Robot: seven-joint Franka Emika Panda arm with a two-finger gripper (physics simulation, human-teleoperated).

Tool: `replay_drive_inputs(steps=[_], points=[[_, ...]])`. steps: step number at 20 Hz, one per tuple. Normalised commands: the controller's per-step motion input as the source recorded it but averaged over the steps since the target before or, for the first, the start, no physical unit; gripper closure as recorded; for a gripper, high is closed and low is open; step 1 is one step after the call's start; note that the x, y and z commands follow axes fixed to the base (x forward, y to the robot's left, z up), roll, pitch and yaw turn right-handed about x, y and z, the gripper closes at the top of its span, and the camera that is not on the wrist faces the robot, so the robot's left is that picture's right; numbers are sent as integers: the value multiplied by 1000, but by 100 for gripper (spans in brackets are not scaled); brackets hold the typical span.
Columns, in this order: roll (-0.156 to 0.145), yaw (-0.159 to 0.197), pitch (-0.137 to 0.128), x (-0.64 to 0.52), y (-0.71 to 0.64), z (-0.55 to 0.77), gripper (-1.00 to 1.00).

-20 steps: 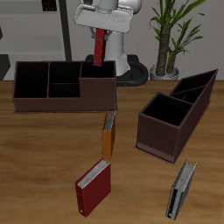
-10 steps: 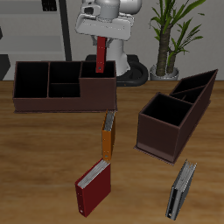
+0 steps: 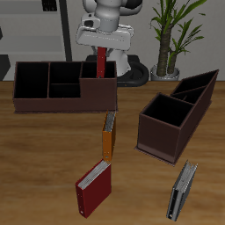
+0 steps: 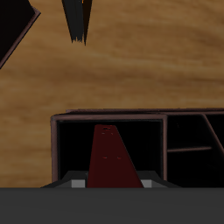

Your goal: Place the right red book into the back desk caddy's right compartment

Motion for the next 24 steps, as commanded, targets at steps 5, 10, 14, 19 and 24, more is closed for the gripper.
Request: replay_drive_inputs(steps=[5, 10, 14, 19, 24], points=[[37, 1, 44, -162, 103, -254, 100], [8, 14, 53, 14, 34, -389, 100], [-19, -1, 57, 97, -73, -310, 100], [-9, -8, 42, 97, -51, -202, -100], [5, -17, 13, 36, -10, -37, -100]])
